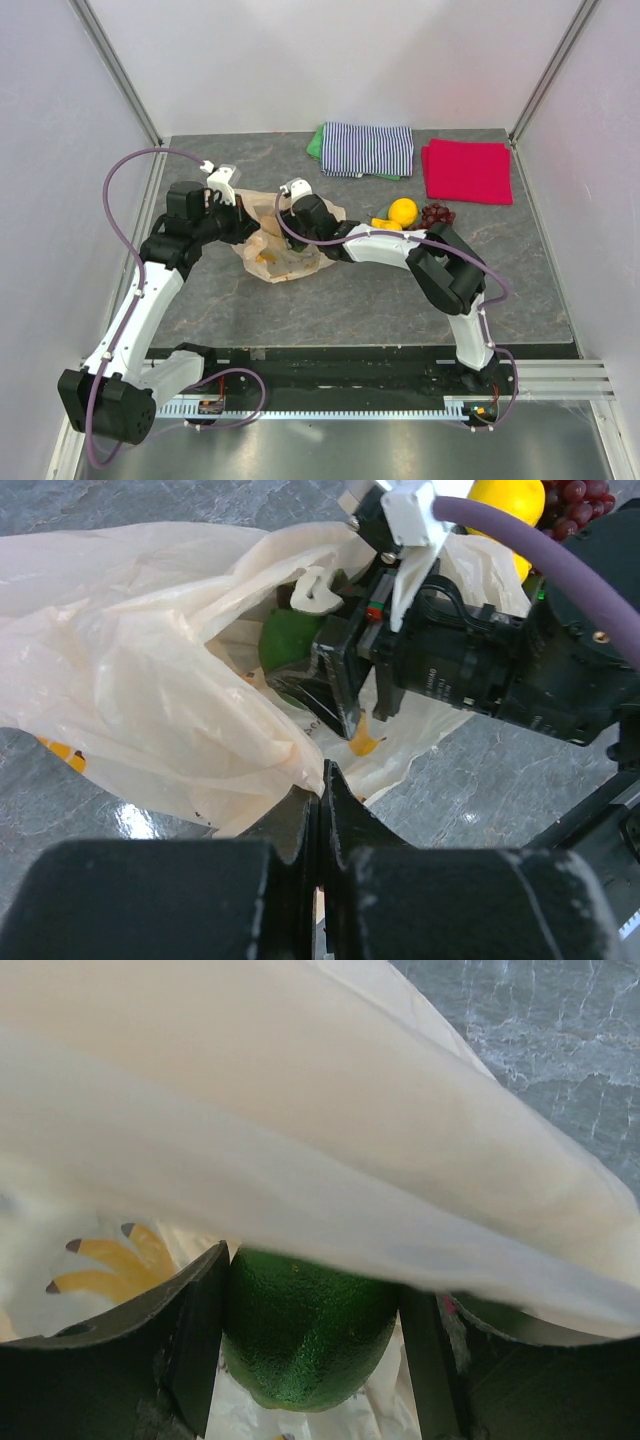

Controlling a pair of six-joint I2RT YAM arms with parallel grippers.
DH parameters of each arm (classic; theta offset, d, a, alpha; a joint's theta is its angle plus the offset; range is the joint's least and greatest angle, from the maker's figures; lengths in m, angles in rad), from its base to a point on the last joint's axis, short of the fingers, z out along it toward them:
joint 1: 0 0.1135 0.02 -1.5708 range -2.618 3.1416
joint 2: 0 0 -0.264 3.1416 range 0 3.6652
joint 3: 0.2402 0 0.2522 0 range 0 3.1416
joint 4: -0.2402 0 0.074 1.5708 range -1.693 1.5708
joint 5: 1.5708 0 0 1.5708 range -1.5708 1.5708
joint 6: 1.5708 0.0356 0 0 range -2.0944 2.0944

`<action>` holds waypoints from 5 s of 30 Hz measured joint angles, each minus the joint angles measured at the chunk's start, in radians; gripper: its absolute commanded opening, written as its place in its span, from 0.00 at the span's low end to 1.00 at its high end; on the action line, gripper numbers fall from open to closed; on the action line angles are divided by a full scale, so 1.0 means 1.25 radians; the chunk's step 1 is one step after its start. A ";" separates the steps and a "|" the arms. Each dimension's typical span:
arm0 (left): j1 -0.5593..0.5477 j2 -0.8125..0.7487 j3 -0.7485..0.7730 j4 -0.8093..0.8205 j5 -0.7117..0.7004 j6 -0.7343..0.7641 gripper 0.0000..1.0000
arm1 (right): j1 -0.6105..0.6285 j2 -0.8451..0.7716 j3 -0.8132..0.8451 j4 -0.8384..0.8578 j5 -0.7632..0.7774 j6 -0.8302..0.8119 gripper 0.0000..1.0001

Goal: Place the fruits into the plastic bag

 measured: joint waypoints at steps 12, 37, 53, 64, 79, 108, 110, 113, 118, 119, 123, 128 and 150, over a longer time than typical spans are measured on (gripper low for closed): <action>0.000 0.000 0.000 0.000 0.001 0.000 0.02 | 0.000 0.053 0.037 0.005 0.022 0.009 0.66; 0.000 0.000 0.000 0.000 0.001 0.000 0.02 | 0.000 -0.114 -0.100 0.128 -0.052 -0.013 0.86; 0.000 0.000 -0.005 0.000 0.001 0.000 0.01 | 0.000 -0.424 -0.339 0.305 -0.351 -0.013 0.83; 0.000 0.000 -0.008 0.000 0.001 0.000 0.02 | -0.140 -0.600 -0.345 0.031 -0.027 0.023 0.78; 0.000 0.000 -0.008 0.000 0.000 0.000 0.02 | -0.555 -0.472 -0.334 -0.241 0.129 0.089 0.53; 0.000 0.000 -0.010 0.000 0.000 0.000 0.02 | -0.600 -0.375 -0.313 -0.195 0.057 0.090 0.36; 0.000 0.000 -0.010 0.000 0.000 0.000 0.01 | -0.601 -0.375 -0.313 -0.194 0.056 0.090 0.34; 0.000 0.000 -0.010 0.000 0.000 0.000 0.01 | -0.602 -0.370 -0.313 -0.188 0.054 0.091 0.28; 0.000 0.001 -0.011 0.000 0.000 0.000 0.02 | -0.605 -0.361 -0.311 -0.179 0.048 0.093 0.16; 0.000 0.001 -0.011 0.000 0.000 0.000 0.02 | -0.605 -0.361 -0.310 -0.179 0.046 0.095 0.13; 0.000 0.001 -0.011 0.000 0.000 0.000 0.02 | -0.605 -0.361 -0.310 -0.179 0.045 0.096 0.06; 0.000 0.001 -0.011 0.000 0.000 0.000 0.02 | -0.605 -0.363 -0.310 -0.181 0.046 0.096 0.00; 0.000 0.001 -0.011 0.000 0.000 0.000 0.02 | -0.610 -0.639 -0.310 -0.236 0.081 0.077 0.00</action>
